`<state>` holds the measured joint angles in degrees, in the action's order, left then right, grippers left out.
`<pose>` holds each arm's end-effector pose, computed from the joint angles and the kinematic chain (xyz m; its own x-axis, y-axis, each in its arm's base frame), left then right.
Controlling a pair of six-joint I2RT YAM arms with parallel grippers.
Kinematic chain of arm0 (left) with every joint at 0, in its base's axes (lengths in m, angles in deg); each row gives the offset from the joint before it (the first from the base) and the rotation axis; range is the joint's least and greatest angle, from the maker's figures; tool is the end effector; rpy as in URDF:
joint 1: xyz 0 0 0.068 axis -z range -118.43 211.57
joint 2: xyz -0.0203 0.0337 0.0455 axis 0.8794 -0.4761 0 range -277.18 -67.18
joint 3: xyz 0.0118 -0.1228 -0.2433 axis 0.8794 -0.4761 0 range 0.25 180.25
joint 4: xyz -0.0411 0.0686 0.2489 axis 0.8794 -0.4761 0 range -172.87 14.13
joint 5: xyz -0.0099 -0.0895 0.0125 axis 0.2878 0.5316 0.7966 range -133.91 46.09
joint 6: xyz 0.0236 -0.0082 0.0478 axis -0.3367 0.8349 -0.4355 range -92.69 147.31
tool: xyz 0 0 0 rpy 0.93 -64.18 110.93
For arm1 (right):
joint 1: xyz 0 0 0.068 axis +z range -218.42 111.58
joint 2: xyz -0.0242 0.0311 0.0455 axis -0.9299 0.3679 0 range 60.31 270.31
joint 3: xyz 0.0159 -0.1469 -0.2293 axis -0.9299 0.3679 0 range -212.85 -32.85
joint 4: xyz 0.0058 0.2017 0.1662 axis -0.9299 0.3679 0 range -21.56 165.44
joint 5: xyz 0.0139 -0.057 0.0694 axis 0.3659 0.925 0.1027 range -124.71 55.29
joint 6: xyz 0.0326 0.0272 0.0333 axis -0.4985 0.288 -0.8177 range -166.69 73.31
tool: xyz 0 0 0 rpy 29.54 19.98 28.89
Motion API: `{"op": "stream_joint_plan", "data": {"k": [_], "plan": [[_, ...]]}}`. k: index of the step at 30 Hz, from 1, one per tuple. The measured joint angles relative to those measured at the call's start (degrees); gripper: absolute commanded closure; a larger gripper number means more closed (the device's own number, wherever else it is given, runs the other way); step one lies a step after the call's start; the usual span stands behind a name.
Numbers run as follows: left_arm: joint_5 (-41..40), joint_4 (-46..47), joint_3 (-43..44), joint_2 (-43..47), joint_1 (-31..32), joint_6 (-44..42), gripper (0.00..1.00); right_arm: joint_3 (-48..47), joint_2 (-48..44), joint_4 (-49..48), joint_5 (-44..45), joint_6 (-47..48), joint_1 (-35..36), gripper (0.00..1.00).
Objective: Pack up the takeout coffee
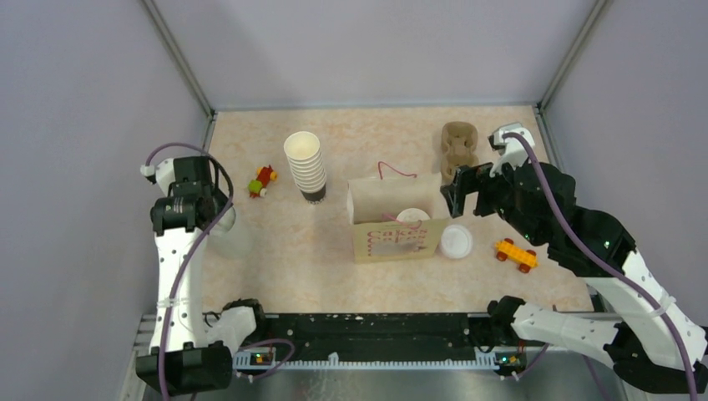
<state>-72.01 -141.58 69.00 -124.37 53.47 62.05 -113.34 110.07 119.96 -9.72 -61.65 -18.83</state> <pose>0.1626 0.0401 0.3578 -0.4329 -0.5694 -0.6989 -0.7838 0.6206 -0.0201 0.0949 0.0883 0.4540 -0.3344 -0.0317 -0.9419 -0.3598 0.9280 0.0965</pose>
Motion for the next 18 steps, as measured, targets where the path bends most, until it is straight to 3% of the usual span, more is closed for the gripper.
{"op": "stream_joint_plan", "data": {"k": [4,7,18], "plan": [[1.0,2.5,0.1,-0.3,-0.1,-1.8,0.31,0.6,-0.3,-0.1,0.3,0.3,0.0,0.04],[1.8,2.8,0.1,-0.2,-0.1,-2.5,0.35,1.1,-0.3,-0.9,0.5,0.4,0.0,0.04],[1.7,0.3,-1.3,3.2,-0.1,-3.4,0.36,2.5,0.3,-2.7,0.9,0.5,0.0,0.04]]}}
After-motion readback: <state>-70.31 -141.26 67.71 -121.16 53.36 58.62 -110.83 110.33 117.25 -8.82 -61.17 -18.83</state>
